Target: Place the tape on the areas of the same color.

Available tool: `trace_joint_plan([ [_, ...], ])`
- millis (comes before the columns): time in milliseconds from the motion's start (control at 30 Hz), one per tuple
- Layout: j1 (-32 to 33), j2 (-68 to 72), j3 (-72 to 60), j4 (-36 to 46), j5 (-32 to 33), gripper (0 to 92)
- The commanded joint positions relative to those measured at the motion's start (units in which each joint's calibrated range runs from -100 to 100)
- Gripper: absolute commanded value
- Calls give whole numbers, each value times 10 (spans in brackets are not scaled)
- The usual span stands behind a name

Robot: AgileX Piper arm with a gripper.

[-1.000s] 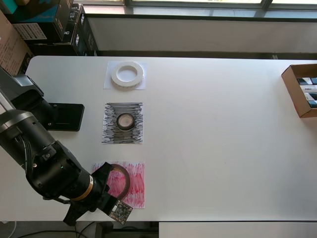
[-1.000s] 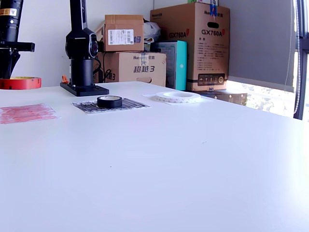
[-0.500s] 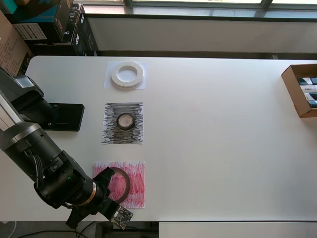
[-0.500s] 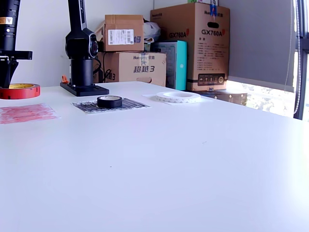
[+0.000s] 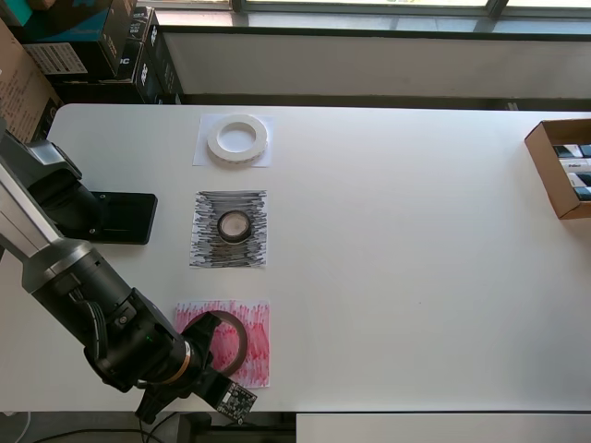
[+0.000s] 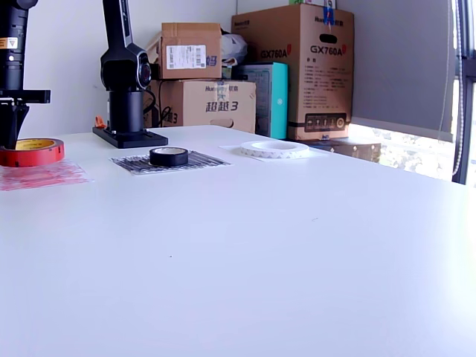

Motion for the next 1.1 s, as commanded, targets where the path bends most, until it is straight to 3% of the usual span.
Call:
trace_joint_plan([
  [0, 1, 1, -1, -6, 0, 0],
  [900, 6, 43, -37, -6, 0, 12],
  [967, 6, 43, -37, -6, 0, 72],
  [1067, 4, 43, -37, -6, 0, 237],
])
